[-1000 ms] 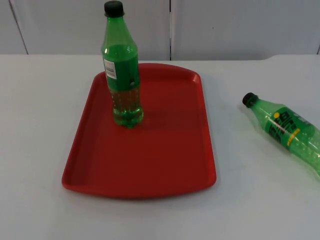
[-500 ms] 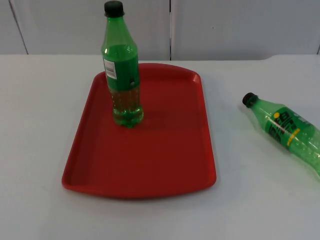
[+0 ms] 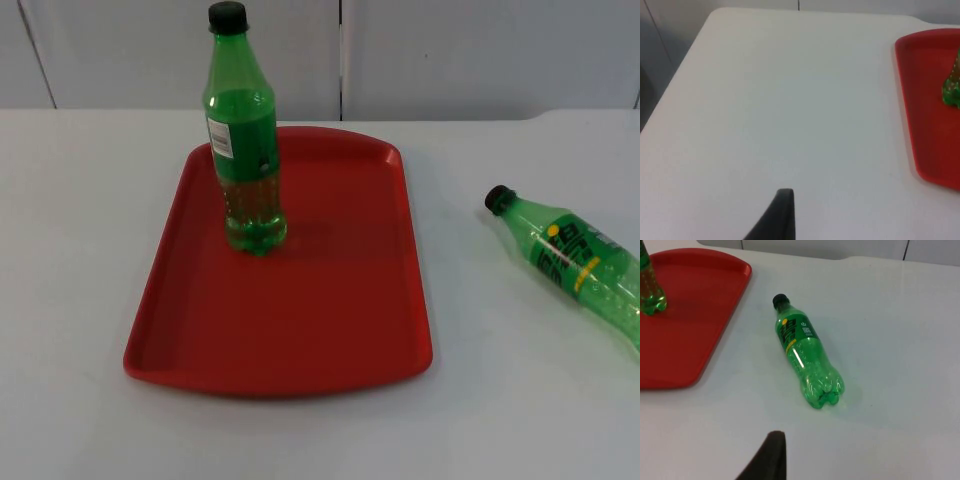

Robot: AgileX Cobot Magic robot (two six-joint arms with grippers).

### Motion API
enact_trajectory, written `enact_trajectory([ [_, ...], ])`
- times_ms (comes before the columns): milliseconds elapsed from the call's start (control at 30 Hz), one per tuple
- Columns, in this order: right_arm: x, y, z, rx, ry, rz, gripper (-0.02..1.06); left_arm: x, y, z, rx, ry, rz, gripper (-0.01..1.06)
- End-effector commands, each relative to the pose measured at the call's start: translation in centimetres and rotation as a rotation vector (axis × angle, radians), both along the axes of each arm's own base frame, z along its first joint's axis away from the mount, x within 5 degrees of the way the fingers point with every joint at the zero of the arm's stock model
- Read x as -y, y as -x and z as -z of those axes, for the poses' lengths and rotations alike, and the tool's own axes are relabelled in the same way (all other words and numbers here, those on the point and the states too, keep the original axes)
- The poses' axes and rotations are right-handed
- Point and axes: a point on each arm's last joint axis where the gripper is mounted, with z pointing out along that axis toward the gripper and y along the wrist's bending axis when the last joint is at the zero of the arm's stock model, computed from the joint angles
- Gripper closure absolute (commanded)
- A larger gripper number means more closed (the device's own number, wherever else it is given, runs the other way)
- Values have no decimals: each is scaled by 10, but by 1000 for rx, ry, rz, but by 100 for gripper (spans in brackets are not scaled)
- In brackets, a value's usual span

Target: Place the bottle upright on the tray.

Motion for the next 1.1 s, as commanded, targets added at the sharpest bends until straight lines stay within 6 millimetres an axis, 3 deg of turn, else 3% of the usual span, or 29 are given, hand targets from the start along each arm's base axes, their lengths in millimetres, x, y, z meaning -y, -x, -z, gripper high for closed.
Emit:
enact_trajectory([
  [0,0,0,0,10,3,-5,-1,1,0,1,-3,8,14,0],
  [867,0,1,-1,14,2,-5,-1,1,0,1,-3,8,14,0],
  [1067,-2,-9,-24,-16,6,-4,-1,1,0,1,-3,8,14,0],
])
